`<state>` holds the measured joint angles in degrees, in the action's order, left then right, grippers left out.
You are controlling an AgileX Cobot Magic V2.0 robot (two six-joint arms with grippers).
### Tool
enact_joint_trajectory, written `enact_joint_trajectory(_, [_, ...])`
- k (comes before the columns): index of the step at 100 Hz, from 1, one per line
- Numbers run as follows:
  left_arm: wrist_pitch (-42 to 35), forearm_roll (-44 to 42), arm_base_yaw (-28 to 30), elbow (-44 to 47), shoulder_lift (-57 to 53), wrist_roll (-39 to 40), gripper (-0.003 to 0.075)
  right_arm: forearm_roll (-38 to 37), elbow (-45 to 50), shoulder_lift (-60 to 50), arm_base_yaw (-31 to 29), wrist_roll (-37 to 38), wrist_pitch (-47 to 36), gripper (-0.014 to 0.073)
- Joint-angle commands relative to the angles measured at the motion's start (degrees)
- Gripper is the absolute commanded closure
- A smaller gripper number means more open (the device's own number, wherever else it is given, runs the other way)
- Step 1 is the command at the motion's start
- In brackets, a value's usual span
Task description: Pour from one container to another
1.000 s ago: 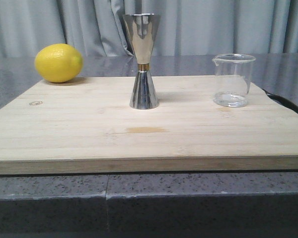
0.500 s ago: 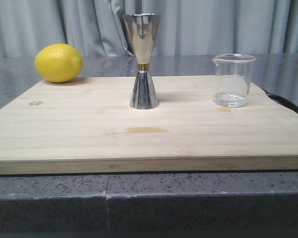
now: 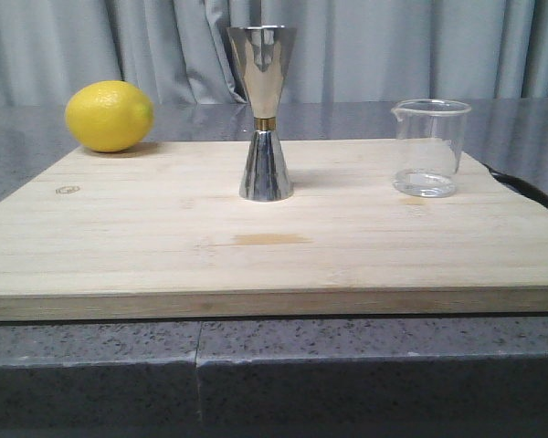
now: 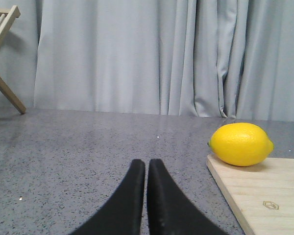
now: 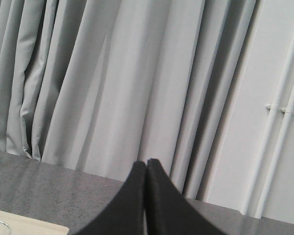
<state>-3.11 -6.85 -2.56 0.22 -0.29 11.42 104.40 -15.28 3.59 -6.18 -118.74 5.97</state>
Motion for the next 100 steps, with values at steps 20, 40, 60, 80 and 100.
enact_joint_trajectory(20, [-4.8,-0.8,-0.5,2.2,-1.6,1.3,0.0739,0.3,-1.4,0.5,-0.2,-0.3,1.3,0.0666])
enact_joint_trajectory(40, [-4.8,-0.8,-0.5,2.2,-1.6,1.3,0.0739,0.3,-1.4,0.5,-0.2,-0.3,1.3,0.0666])
enact_joint_trajectory(60, [-4.8,-0.8,-0.5,2.2,-1.6,1.3,0.0739,0.3,-1.4,0.5,-0.2,-0.3,1.3,0.0666])
enact_joint_trajectory(80, [-4.8,-0.8,-0.5,2.2,-1.6,1.3,0.0739,0.3,-1.4,0.5,-0.2,-0.3,1.3,0.0666])
enact_joint_trajectory(100, [-4.8,-0.8,-0.5,2.2,-1.6,1.3,0.0739,0.2,-1.4,0.5,-0.2,-0.5,0.4,0.0666])
